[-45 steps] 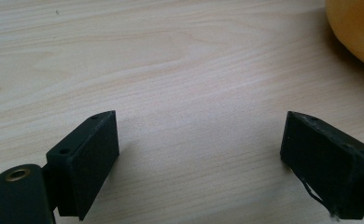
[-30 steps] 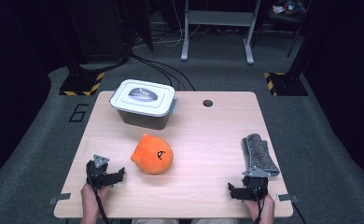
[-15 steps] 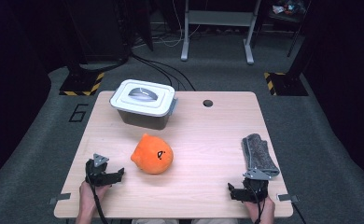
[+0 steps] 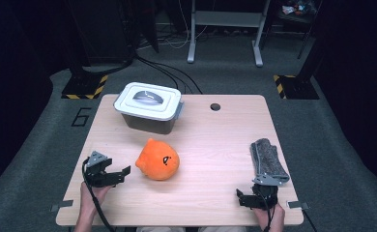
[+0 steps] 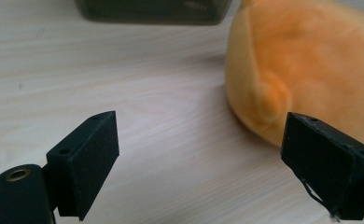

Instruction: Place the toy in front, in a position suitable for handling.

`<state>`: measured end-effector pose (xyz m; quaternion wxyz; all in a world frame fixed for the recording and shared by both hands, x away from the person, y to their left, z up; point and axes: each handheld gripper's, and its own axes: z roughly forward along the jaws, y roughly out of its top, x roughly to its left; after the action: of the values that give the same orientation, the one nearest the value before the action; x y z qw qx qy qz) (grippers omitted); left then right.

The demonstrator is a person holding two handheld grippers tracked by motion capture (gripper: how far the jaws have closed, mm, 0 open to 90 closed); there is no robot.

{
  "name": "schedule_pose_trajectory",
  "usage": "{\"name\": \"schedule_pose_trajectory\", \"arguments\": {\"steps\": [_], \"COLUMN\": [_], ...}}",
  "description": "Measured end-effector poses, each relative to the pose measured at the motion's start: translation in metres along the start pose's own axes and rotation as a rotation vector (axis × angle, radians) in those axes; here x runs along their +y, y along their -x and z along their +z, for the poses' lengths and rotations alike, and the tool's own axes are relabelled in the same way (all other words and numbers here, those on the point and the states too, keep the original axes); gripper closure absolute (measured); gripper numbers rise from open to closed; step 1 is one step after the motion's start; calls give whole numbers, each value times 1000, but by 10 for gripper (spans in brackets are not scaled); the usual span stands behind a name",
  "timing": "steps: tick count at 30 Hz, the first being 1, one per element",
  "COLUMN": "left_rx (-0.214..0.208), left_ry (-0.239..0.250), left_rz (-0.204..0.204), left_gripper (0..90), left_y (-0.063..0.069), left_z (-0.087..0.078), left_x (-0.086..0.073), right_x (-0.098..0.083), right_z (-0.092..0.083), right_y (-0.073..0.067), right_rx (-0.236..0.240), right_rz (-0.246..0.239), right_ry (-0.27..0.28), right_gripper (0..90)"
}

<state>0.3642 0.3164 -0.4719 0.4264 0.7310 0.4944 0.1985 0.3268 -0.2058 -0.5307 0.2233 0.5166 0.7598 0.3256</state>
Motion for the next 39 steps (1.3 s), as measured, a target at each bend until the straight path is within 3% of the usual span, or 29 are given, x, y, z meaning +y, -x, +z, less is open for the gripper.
{"name": "schedule_pose_trajectory", "arguments": {"steps": [1, 3, 6, 9, 10, 11, 14, 19, 20, 22, 30, 32, 35, 39], "left_rx": [-25, -37, -75, -89, -113, -113, -132, -147, -186, -206, -180, -156, -145, -132], "left_ry": [-2, 1, -3, -7, -27, -27, -50, -74, -82, -100, -155, -167, -175, -176], "left_rz": [26, 35, 85, 100, 114, 114, 167, 190, 181, 167, 207, 219, 240, 267], "left_gripper": [97, 80, 63, 45, 0, 0, 0, 0, 0, 0, 60, 142, 189, 368], "left_y": [7, 10, 24, 30, 36, 36, 48, 53, 51, 50, 54, 57, 59, 63], "left_z": [0, 0, 5, 9, 13, 13, 22, 34, 41, 47, 59, 60, 61, 62], "left_x": [7, 11, 21, 26, 30, 30, 37, 42, 43, 44, 45, 44, 41, 37], "right_x": [0, 0, 0, 0, 0, 0, 0, 0, 0, 0, 0, 0, 0, 0], "right_z": [0, 0, 0, 0, 0, 0, 0, 0, 0, 0, 0, 0, 0, 0], "right_y": [0, 0, 0, 0, 0, 0, 0, 0, 0, 0, 0, 0, 0, 0], "right_rx": [-1, -2, -1, -1, -2, -2, 1, -1, -2, -2, -3, -3, -3, -9], "right_rz": [1, 1, 0, 1, 1, 1, 0, 0, 0, 1, 2, 2, 2, 5], "right_ry": [0, 0, 1, 1, 1, 1, 2, 1, 1, 1, 4, 4, 4, 8], "right_gripper": [36, 37, 38, 38, 38, 38, 40, 40, 39, 41, 47, 47, 47, 64]}}
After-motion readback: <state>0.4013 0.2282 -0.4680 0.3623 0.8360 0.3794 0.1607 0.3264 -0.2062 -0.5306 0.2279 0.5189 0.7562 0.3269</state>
